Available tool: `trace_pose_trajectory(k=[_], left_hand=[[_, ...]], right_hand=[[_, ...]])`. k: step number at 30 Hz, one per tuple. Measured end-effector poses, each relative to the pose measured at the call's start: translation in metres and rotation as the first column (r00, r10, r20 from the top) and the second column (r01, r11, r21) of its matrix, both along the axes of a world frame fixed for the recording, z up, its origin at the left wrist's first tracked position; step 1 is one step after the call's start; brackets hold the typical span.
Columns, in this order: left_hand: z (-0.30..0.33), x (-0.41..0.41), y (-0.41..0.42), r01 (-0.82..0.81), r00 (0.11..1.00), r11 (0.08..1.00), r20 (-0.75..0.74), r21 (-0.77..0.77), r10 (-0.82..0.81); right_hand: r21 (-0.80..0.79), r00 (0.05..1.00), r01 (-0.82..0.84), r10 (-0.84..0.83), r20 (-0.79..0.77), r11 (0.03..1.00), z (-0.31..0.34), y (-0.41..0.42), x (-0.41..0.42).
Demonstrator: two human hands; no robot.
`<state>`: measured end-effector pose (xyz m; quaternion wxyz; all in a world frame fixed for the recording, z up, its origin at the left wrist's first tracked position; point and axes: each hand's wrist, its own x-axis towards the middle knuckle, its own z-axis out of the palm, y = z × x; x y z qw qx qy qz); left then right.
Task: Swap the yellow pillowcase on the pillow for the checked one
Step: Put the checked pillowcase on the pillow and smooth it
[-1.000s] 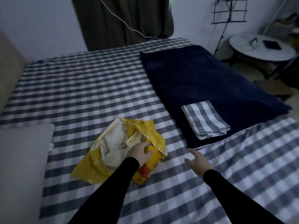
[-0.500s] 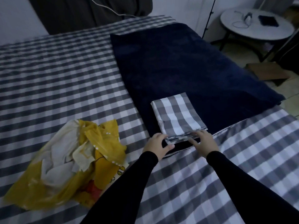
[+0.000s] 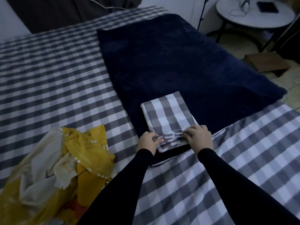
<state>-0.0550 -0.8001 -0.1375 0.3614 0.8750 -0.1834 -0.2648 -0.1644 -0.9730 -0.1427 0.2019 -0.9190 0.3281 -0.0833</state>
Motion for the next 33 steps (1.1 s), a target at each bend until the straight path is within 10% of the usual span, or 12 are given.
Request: trace_pose_trajectory(k=[10,33], left_hand=[[0.097,0.028,0.076,-0.191,0.973,0.935,-0.183,-0.299,0.140],[0.379,0.037,0.441,-0.212,0.918,0.868,0.213,-0.448,0.334]], right_hand=[[0.558,0.975,-0.219,0.157,0.158,0.800,0.108,0.047,0.005],[0.626,0.796,-0.604,0.327,0.510,0.493,0.389,0.361,0.104]])
